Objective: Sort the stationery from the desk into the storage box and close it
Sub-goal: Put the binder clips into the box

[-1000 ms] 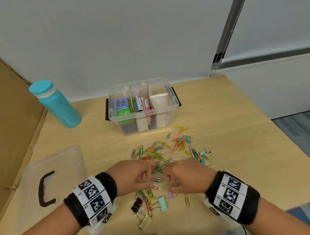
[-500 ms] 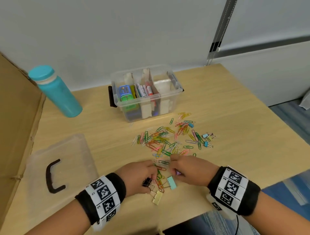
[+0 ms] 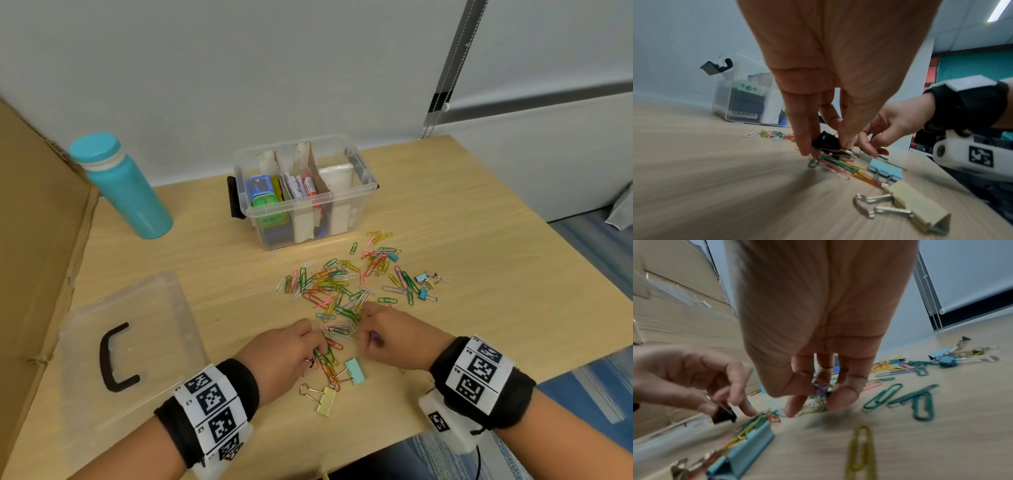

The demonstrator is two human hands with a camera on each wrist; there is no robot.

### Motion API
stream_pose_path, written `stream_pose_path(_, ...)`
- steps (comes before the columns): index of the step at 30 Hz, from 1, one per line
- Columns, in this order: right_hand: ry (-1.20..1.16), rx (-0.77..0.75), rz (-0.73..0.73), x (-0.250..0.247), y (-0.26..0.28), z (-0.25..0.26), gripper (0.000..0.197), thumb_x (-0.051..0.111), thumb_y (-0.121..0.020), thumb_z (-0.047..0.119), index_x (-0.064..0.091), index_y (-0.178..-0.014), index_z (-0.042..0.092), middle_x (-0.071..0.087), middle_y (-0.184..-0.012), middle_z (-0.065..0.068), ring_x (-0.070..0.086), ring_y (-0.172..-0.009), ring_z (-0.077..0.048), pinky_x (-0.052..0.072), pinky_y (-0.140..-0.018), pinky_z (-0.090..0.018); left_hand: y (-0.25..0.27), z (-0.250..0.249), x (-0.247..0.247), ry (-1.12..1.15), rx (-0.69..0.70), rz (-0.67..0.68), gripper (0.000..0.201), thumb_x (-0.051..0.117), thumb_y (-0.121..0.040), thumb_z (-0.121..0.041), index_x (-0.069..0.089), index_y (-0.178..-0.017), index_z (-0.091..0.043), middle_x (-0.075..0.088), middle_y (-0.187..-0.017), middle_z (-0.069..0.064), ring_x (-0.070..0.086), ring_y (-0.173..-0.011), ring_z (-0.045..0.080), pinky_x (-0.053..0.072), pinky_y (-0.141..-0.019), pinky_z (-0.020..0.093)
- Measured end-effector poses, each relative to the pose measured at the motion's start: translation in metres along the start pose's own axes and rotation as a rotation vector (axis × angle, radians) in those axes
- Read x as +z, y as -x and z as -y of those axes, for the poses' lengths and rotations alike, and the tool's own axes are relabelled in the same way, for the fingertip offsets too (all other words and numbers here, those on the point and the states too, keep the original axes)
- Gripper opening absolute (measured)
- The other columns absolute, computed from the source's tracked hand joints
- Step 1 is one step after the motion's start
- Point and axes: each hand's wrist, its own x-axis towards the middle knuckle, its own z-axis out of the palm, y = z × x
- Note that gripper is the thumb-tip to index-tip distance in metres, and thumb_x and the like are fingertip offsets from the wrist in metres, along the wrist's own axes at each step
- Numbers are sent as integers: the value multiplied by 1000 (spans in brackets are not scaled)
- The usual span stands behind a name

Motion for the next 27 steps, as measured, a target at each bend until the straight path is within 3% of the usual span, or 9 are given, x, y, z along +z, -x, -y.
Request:
stream_pose_path(5,-32,-32,-24,5,2,-3,17,45,-82,10,52,-68,7,50,-75,-4,50,-72,-23,41,-66,-32,6,-4,-2,119,115,-89,25,43,-91,-9,60,-102,-24,36,-99,-14,41,-69,-6,28,-59,7)
stream_pose_path(7,-56,-49,-22,6,2,1,20,41,-85,8,50,-67,5,54,-73,-11,49,-69,-25,40,-64,-37,6,-3,0,132,158,-82,22,43,-87,-13,62,-91,-24,41,-101,-12,38,-74,-9,29,-62,7)
stream_pose_path(9,-69,-64,-2,5,4,5,19,42,-86,8,50,-69,6,56,-74,-12,47,-66,-23,40,-62,-36,5,-3,4,106,156,-31,28,35,-85,-27,62,-85,-21,47,-101,-9,39,-83,-1,35,-71,15)
stream_pose_path(11,-107,-57,36,4,6,10,11,51,-84,14,52,-73,15,55,-67,-2,44,-60,-13,38,-58,-28,4,-4,8,74,142,26,42,25,-82,-38,61,-86,-16,52,-95,-4,41,-88,9,39,-78,26)
stream_pose_path(13,-128,-60,94,3,8,14,9,61,-79,21,54,-85,19,48,-62,8,41,-55,-5,36,-55,-22,2,-5,12,54,128,72,49,24,-83,-45,60,-92,-14,53,-94,-1,41,-89,10,40,-80,27)
stream_pose_path(17,-8,-81,169,7,8,17,48,73,-75,36,48,-113,21,42,-71,14,44,-64,-8,34,-54,-21,-1,-10,11,4,91,219,47,57,-82,-59,57,-106,-18,54,-107,-2,45,-99,12,35,-79,24)
stream_pose_path(20,23,-73,192,13,5,16,46,75,-76,35,47,-110,21,41,-73,15,47,-71,-14,36,-56,-28,-3,-11,13,-85,94,292,53,69,-77,-49,53,-117,-19,52,-116,-2,44,-108,15,35,-81,27)
stream_pose_path(25,-11,-23,246,5,4,14,37,74,-78,33,50,-101,18,44,-70,10,44,-65,-12,32,-55,-27,-5,-7,19,-110,114,221,40,62,-85,-36,52,-120,-21,53,-118,0,46,-112,18,40,-87,32)
stream_pose_path(27,-40,-6,262,-2,6,12,27,73,-79,32,50,-86,21,53,-78,4,40,-58,-8,33,-56,-29,-7,-6,15,-84,91,201,39,62,-82,-36,52,-117,-20,54,-115,0,49,-107,19,44,-87,33)
